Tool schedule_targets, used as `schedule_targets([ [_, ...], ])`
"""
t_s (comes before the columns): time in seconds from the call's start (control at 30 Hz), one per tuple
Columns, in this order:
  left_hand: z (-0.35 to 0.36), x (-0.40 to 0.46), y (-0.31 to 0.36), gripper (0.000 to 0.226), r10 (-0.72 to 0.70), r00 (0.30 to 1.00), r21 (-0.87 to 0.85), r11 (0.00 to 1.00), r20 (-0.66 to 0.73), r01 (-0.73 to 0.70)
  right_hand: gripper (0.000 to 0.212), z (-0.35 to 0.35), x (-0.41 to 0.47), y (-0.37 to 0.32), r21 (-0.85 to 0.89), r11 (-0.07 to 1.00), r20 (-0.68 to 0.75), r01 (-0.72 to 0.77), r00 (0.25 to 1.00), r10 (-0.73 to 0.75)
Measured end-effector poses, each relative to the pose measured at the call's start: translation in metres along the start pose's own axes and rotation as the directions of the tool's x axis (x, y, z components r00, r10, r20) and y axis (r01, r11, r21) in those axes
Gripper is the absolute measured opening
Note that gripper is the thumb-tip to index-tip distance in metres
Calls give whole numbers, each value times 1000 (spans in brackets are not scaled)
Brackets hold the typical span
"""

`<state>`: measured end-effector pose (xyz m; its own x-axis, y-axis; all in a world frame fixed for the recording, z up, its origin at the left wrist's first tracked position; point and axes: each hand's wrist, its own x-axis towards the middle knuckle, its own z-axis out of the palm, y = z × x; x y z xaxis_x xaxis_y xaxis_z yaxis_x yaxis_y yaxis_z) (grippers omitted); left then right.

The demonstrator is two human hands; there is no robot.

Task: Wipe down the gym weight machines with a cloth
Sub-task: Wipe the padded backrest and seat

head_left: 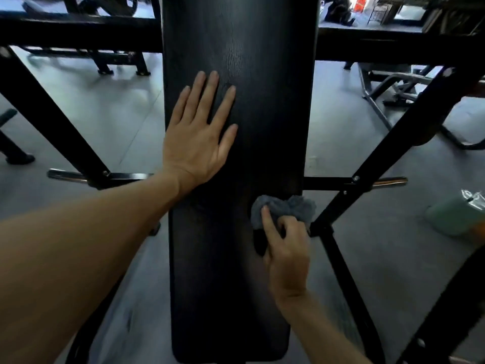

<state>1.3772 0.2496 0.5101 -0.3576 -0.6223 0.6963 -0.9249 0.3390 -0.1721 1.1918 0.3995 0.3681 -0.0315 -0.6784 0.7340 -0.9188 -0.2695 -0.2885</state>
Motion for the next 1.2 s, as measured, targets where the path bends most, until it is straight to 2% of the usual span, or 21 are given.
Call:
schedule_targets([
  [0.13,-1,-7,1,58,-22,1000,2,1000,-1,22,53,-10,29,-14,135,988,-3,-78,997,79],
  [0.27,-3,-4,1,59,-13,1000,3,1000,17,13,53,-8,153,-10,207,977,-108,-46,992,70],
  [0.37,-3,-7,2,59,-9,1000,-4,1000,11,9,50,-3,204,-11,110,993,-159,-37,986,54],
  [0.5,-4,-10,0,58,-11,1000,-28,1000,6,11,51,1,129,-16,87,995,-98,43,995,-35],
  [0.57,-4,-14,0,58,11,1000,-31,999,12,-11,50,2,55,-18,109,990,-5,91,996,-91],
  [0.67,-3,-38,-6,57,74,997,-64,995,20,-72,60,-6,-59,-28,136,983,199,126,968,-151],
  [0.73,-4,-65,-9,58,105,994,-79,992,31,-102,58,-7,-85,-32,164,976,268,146,945,-186],
  [0.83,-3,-103,-12,59,111,991,-85,991,78,-104,59,-1,-31,-41,148,972,222,180,952,-210],
  [0.93,-3,-121,-10,59,84,992,-82,994,95,-76,54,12,78,-53,134,980,45,150,987,-157],
  [1.03,-5,-127,-7,60,73,990,-91,994,123,-62,41,20,163,-69,86,991,-70,100,993,-94],
  [1.1,-5,-133,-7,61,62,988,-97,994,138,-49,39,24,166,-73,55,990,-89,127,989,-121],
  [1.2,-5,-153,-5,62,40,985,-145,989,167,-16,47,22,98,-65,79,965,19,249,968,-251],
])
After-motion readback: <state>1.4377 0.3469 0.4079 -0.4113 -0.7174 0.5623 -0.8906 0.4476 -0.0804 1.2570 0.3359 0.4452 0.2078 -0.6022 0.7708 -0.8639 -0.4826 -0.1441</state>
